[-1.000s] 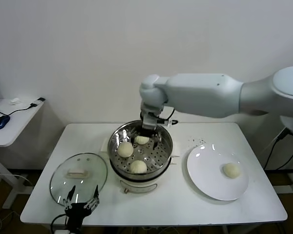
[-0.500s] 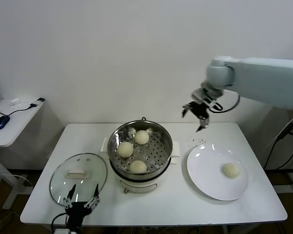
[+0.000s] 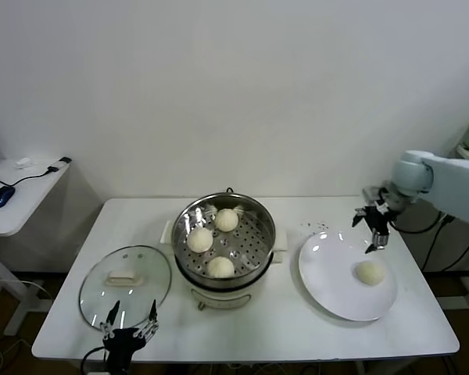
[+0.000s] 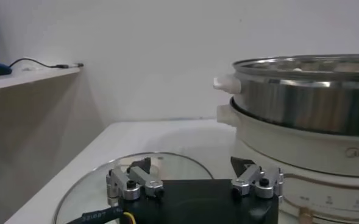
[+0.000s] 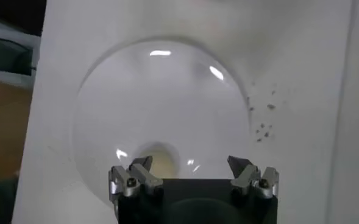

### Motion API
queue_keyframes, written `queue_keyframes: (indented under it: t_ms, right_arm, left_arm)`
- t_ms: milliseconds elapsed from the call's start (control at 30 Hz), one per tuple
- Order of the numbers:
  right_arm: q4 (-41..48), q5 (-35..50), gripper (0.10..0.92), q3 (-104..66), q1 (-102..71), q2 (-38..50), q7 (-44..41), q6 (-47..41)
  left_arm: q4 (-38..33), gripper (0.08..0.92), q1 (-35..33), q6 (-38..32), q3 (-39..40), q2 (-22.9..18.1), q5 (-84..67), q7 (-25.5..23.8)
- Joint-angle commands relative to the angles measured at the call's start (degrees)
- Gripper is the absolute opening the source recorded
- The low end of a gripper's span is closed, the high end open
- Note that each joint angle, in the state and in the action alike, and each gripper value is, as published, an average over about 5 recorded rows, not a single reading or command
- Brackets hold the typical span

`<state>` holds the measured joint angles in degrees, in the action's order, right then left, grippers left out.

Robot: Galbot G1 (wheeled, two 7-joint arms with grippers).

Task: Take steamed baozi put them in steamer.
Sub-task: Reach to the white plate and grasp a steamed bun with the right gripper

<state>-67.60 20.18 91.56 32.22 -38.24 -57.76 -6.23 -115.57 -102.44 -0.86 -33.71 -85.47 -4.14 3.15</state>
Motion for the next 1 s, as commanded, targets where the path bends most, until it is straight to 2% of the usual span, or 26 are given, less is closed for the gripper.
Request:
queue_keyframes:
  t_ms: [33,433,733,1000]
  right_arm:
    - [5.2,-6.7,0.823,-11.0,-15.3,3.3,0.5,-2.7]
    - [9.4,-9.5,0.823,-16.3,-20.2,0.6,0.6,-2.6]
    - [8.9,-9.7,0.818,-17.2,-20.6,-0.2,0.9,-2.8]
    - [6.8,-9.5,0.65,-17.5,-19.4,0.7,0.7,-2.9]
  left_arm:
    - [-0.1,0.823,-0.3,0.0,0.2,-0.2,0.1,0.0]
    - [-0.4,0.823,-0.9,0.1,0.5,-0.4,0.1,0.1]
    - [-0.9,0.823,-1.2,0.1,0.4,-0.5,0.1,0.2]
    - [-1.2,0.823,-1.1,0.1,0.5,-0.4,0.1,0.2]
